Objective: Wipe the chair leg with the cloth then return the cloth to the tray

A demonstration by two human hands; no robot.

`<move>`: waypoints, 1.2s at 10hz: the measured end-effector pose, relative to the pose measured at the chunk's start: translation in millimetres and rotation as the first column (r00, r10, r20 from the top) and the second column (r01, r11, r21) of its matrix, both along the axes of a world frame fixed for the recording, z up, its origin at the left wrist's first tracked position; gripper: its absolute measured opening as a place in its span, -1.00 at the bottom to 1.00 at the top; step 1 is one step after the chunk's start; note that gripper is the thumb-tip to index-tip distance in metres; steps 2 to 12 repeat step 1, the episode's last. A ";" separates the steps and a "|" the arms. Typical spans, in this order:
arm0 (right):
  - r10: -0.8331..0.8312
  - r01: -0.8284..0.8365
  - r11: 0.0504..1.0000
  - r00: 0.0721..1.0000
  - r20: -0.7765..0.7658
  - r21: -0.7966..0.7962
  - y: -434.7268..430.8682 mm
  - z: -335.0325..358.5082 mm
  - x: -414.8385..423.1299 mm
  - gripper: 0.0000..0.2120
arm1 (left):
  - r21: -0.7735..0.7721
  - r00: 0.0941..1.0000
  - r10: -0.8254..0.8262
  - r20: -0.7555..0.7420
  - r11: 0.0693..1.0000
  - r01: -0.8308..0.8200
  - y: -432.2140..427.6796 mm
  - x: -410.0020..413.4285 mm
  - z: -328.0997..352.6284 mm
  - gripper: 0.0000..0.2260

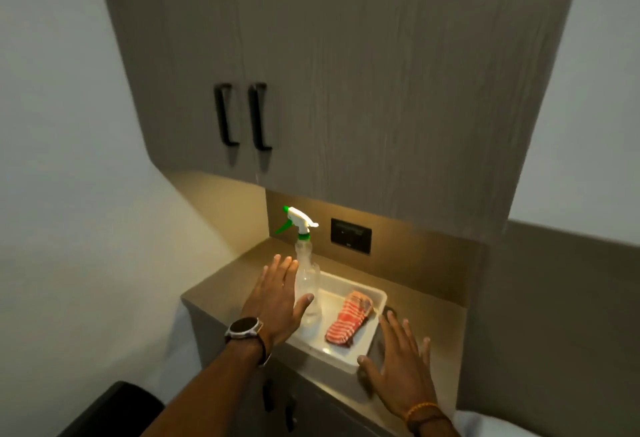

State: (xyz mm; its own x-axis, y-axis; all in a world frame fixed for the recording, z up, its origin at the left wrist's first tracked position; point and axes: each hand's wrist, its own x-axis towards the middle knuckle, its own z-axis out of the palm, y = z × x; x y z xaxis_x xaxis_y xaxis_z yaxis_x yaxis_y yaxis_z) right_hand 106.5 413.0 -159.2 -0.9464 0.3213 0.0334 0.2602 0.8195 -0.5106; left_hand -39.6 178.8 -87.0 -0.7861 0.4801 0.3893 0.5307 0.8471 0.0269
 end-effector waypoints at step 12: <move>0.070 -0.060 0.997 0.961 -0.269 0.046 -36.4 92.7 30.9 -0.13 | 0.037 0.991 0.041 -0.131 0.999 -0.036 -27.1 23.6 56.5 -0.26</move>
